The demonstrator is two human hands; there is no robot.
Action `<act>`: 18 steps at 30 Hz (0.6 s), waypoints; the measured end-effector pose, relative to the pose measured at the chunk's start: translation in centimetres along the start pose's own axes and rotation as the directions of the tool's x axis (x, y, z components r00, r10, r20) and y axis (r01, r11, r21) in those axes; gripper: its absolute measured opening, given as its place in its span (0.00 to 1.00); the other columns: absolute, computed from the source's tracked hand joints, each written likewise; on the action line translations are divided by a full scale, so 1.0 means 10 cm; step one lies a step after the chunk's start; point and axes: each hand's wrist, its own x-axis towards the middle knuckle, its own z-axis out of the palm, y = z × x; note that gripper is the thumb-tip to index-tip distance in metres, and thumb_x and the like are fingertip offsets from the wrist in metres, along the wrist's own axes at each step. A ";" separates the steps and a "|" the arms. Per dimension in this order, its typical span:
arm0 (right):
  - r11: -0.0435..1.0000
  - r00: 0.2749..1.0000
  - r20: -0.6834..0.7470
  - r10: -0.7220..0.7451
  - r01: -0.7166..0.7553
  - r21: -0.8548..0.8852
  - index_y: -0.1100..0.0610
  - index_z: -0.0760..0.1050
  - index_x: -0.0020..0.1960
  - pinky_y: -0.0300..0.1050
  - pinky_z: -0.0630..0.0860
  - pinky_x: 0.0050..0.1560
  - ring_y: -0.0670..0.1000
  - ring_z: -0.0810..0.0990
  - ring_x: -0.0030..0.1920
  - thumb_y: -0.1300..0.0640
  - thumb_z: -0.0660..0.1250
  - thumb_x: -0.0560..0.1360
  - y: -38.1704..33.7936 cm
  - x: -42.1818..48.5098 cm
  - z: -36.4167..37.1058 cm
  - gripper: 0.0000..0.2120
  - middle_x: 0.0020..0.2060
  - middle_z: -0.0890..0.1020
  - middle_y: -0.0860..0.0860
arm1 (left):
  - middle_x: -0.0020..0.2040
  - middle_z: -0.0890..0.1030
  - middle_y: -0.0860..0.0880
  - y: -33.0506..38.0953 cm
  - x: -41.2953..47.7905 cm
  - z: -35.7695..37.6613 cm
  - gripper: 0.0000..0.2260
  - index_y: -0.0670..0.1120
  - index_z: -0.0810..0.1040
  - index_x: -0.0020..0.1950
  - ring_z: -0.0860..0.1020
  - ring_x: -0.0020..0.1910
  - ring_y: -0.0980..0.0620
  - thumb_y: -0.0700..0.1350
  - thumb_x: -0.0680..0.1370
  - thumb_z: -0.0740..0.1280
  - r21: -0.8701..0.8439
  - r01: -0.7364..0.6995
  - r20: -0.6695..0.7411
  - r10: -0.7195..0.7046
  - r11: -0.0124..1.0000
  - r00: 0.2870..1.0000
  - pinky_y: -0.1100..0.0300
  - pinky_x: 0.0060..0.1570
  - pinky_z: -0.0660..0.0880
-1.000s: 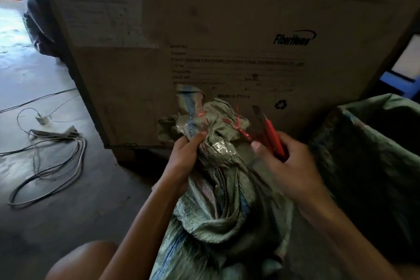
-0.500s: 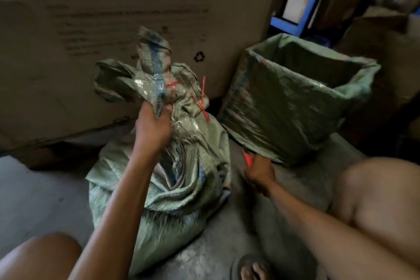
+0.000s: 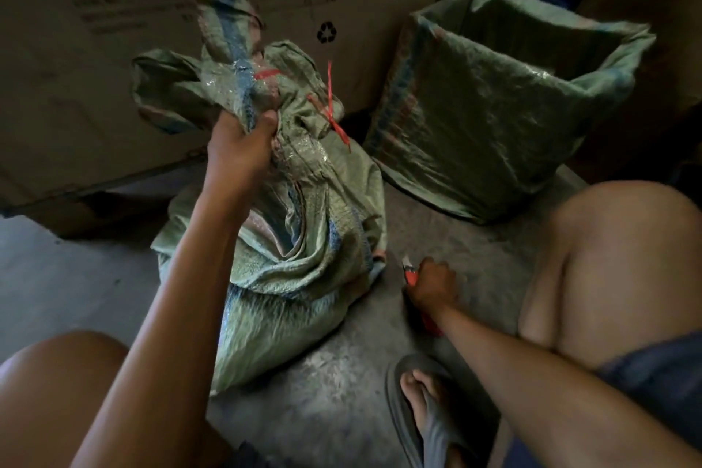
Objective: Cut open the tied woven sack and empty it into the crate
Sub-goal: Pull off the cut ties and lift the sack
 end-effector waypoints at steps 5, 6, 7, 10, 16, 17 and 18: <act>0.859 0.953 -0.299 -0.044 0.189 0.476 0.55 0.77 0.59 0.49 0.72 0.60 0.60 0.75 0.61 0.57 0.67 0.73 -0.62 0.10 -0.50 0.15 0.58 0.78 0.59 | 0.58 0.85 0.46 0.19 -0.07 -0.03 0.18 0.45 0.78 0.67 0.84 0.57 0.48 0.52 0.81 0.66 -0.063 0.090 0.017 -0.089 0.994 0.996 0.52 0.57 0.80; 0.801 0.917 -0.393 -0.075 0.290 0.524 0.55 0.79 0.57 0.47 0.73 0.56 0.58 0.78 0.56 0.58 0.67 0.72 -0.80 0.09 -0.68 0.14 0.54 0.80 0.57 | 0.56 0.86 0.46 0.21 -0.06 -0.05 0.15 0.44 0.78 0.67 0.85 0.54 0.50 0.50 0.83 0.65 -0.081 0.109 0.021 -0.107 0.991 0.994 0.56 0.51 0.81; 0.729 0.876 -0.473 -0.098 0.387 0.565 0.54 0.80 0.55 0.44 0.74 0.50 0.55 0.80 0.50 0.59 0.67 0.72 -0.98 0.05 -0.88 0.12 0.49 0.82 0.55 | 0.54 0.86 0.47 0.25 -0.07 -0.08 0.14 0.44 0.78 0.65 0.85 0.51 0.52 0.49 0.84 0.64 -0.101 0.125 0.026 -0.123 0.987 0.992 0.59 0.46 0.80; 0.499 0.804 -0.557 -0.209 0.577 0.646 0.53 0.82 0.50 0.37 0.74 0.39 0.45 0.81 0.39 0.58 0.68 0.74 -1.46 -0.23 -1.51 0.06 0.40 0.84 0.48 | 0.51 0.88 0.48 0.33 -0.08 -0.18 0.14 0.45 0.81 0.64 0.87 0.47 0.53 0.50 0.84 0.62 -0.191 0.151 0.047 -0.144 0.970 0.988 0.61 0.41 0.80; 0.175 0.682 -0.428 -0.592 0.628 0.758 0.57 0.82 0.39 0.51 0.76 0.44 0.46 0.79 0.36 0.53 0.66 0.77 -1.95 -0.75 -2.26 0.12 0.34 0.83 0.51 | 0.48 0.89 0.47 0.47 -0.15 -0.29 0.19 0.50 0.87 0.54 0.87 0.46 0.49 0.56 0.85 0.58 -0.436 0.152 0.089 -0.125 0.887 0.988 0.52 0.51 0.78; 0.145 0.669 -0.390 -0.633 0.597 0.789 0.58 0.83 0.41 0.49 0.77 0.46 0.46 0.80 0.38 0.55 0.66 0.78 -1.98 -0.80 -2.33 0.11 0.37 0.85 0.53 | 0.46 0.89 0.48 0.47 -0.17 -0.31 0.18 0.53 0.87 0.52 0.86 0.43 0.48 0.54 0.85 0.57 -0.461 0.103 0.067 -0.081 0.881 0.994 0.51 0.49 0.78; 0.121 0.655 -0.341 -0.674 0.553 0.825 0.57 0.84 0.45 0.46 0.77 0.49 0.47 0.82 0.42 0.57 0.65 0.79 -2.00 -0.85 -2.39 0.10 0.41 0.86 0.54 | 0.46 0.88 0.47 0.46 -0.18 -0.33 0.15 0.56 0.86 0.55 0.84 0.42 0.47 0.51 0.85 0.59 -0.470 0.042 0.029 -0.032 0.881 0.999 0.50 0.47 0.79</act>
